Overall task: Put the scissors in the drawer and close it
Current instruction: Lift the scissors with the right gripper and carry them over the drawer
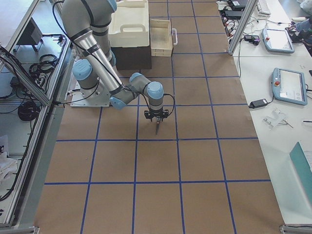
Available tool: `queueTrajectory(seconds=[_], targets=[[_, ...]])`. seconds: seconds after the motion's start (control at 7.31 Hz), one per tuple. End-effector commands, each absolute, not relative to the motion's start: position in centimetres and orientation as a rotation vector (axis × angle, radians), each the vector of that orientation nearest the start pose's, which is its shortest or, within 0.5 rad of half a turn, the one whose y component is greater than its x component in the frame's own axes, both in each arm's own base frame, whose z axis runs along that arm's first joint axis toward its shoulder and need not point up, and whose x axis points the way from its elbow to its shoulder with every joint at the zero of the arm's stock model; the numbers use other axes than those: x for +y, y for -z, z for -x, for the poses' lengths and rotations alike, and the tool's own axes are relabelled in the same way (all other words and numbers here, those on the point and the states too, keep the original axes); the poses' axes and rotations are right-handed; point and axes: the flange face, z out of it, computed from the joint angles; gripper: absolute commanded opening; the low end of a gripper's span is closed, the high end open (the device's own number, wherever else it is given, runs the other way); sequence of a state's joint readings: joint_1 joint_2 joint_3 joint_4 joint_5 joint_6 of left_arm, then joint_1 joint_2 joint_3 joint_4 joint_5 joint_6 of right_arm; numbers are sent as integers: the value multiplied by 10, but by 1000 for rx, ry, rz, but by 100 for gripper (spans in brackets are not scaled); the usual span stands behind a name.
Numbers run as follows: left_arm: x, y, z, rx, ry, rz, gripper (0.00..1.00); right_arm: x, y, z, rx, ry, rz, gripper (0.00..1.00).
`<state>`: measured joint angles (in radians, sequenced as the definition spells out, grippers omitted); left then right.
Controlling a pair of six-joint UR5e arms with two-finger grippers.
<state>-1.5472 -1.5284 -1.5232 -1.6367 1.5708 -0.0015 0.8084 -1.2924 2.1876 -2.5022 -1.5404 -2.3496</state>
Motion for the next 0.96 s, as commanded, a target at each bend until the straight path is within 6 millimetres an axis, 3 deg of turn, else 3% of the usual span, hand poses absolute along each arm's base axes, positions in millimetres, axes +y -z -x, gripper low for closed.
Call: queueTrajectory(seconds=[0.0,0.41,0.82], targets=[[-477,-525,122,3141,39,39,100,-433,-172,225,2232,47,2268,41],[-477,-525,122,3141,36,39,100,-436,-176,229,2238,43,2278,10],[-477,-525,123,3142,36,39,100,-441,-190,235,2267,15,2292,0]])
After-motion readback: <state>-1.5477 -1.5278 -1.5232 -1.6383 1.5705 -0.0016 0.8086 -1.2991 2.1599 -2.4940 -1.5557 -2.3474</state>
